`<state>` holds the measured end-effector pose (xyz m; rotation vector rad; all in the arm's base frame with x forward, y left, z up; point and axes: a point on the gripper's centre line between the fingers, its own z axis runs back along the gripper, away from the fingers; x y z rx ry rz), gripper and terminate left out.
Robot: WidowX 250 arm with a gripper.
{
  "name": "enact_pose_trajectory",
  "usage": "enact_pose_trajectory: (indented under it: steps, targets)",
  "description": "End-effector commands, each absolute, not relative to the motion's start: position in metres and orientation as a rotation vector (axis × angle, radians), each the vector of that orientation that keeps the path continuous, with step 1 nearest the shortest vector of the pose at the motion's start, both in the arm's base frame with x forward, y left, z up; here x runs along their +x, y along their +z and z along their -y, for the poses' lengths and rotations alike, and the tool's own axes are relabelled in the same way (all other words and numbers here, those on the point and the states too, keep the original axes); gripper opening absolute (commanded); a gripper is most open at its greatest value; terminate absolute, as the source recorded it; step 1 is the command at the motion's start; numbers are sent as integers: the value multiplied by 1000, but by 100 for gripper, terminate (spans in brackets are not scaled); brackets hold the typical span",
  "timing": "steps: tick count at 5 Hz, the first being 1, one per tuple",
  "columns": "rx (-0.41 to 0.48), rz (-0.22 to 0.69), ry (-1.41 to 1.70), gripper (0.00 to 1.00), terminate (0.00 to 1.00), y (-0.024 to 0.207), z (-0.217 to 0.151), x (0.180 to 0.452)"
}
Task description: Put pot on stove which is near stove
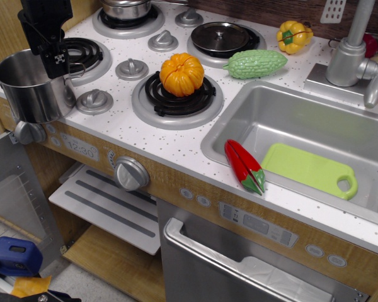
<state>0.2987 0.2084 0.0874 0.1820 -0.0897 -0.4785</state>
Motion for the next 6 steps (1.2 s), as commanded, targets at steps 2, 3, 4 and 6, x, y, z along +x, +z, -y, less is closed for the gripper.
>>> enact_pose_trajectory:
  steps: [2, 3, 4, 6]
  targets:
    - [197, 104, -468, 100, 0, 82, -208, 298]
    - [190, 119, -448, 100, 0, 78, -208, 297]
    - [188, 153, -419, 100, 0, 69, -208, 295]
    - [161, 176, -384, 0, 0, 69, -210, 295]
